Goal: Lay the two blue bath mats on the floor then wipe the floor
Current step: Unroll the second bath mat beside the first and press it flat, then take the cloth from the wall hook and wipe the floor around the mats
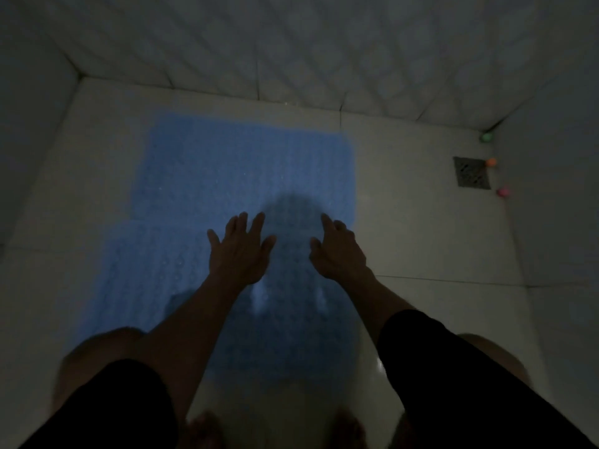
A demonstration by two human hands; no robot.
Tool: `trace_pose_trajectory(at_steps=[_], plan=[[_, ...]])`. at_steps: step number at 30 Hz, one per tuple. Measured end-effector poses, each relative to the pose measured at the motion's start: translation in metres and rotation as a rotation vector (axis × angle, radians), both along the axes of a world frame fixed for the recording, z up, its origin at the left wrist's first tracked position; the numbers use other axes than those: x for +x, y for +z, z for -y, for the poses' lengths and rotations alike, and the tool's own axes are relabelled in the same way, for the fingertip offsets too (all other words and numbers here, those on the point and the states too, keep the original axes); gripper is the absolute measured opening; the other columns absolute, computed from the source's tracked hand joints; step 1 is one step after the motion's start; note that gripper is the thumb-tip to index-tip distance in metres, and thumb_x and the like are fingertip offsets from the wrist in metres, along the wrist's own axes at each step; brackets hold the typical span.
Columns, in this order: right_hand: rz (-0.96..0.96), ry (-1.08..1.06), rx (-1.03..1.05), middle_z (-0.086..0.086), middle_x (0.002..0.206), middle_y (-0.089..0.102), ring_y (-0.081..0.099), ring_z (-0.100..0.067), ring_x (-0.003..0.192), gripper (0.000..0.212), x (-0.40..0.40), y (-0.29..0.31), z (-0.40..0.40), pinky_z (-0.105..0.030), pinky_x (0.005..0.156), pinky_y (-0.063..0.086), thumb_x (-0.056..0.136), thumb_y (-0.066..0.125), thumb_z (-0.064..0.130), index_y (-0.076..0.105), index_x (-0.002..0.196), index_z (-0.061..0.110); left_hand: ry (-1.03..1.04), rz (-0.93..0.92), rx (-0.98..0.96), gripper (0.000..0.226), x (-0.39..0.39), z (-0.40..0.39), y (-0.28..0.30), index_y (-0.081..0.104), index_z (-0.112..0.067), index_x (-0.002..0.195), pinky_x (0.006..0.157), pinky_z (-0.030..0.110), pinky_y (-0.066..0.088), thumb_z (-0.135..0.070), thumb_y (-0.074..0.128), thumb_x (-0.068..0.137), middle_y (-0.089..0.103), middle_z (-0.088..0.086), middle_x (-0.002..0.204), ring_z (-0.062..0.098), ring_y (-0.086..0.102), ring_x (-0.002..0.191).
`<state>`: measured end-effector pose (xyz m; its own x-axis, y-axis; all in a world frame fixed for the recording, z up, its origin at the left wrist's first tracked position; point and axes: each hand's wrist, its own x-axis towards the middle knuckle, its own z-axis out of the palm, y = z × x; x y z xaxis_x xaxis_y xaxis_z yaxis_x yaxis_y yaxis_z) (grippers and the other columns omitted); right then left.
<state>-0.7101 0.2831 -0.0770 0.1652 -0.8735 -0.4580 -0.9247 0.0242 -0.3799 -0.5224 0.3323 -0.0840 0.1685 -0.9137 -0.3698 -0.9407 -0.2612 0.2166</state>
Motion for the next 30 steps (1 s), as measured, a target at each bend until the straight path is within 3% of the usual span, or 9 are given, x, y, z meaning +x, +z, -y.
trace_pose_trajectory(at_steps=[11, 18, 30], plan=[[0.08, 0.085, -0.056, -0.016, 0.15, 0.033, 0.036, -0.034, 0.134, 0.06, -0.029, 0.336, 0.01, -0.043, 0.105, 0.036, 0.098, 0.046, 0.034, 0.024, 0.152, 0.017, 0.111, -0.076, -0.035, 0.067, -0.012, -0.007, 0.342, 0.018, -0.021, 0.158, 0.117, 0.061, 0.017, -0.049, 0.041, 0.101, 0.011, 0.011, 0.165, 0.03, 0.01, 0.152], [0.151, 0.077, -0.084, -0.019, 0.145, 0.038, 0.039, -0.037, 0.132, 0.061, -0.075, 0.519, 0.014, -0.045, 0.104, 0.038, 0.095, 0.051, 0.03, 0.03, 0.149, 0.012, 0.095, -0.082, -0.073, 0.068, -0.058, -0.006, 0.535, 0.021, -0.018, 0.157, 0.116, 0.06, 0.021, -0.046, 0.045, 0.1, 0.012, 0.014, 0.164, 0.033, 0.014, 0.15], [0.242, -0.114, -0.357, -0.018, 0.141, 0.048, 0.047, -0.033, 0.129, 0.057, -0.124, 0.728, 0.046, -0.035, 0.105, 0.038, 0.092, 0.056, 0.024, 0.039, 0.145, 0.01, -0.015, -0.163, -0.379, 0.068, -0.108, 0.044, 0.742, 0.026, -0.014, 0.155, 0.112, 0.055, 0.033, -0.042, 0.052, 0.098, 0.025, 0.015, 0.16, 0.036, 0.029, 0.144]])
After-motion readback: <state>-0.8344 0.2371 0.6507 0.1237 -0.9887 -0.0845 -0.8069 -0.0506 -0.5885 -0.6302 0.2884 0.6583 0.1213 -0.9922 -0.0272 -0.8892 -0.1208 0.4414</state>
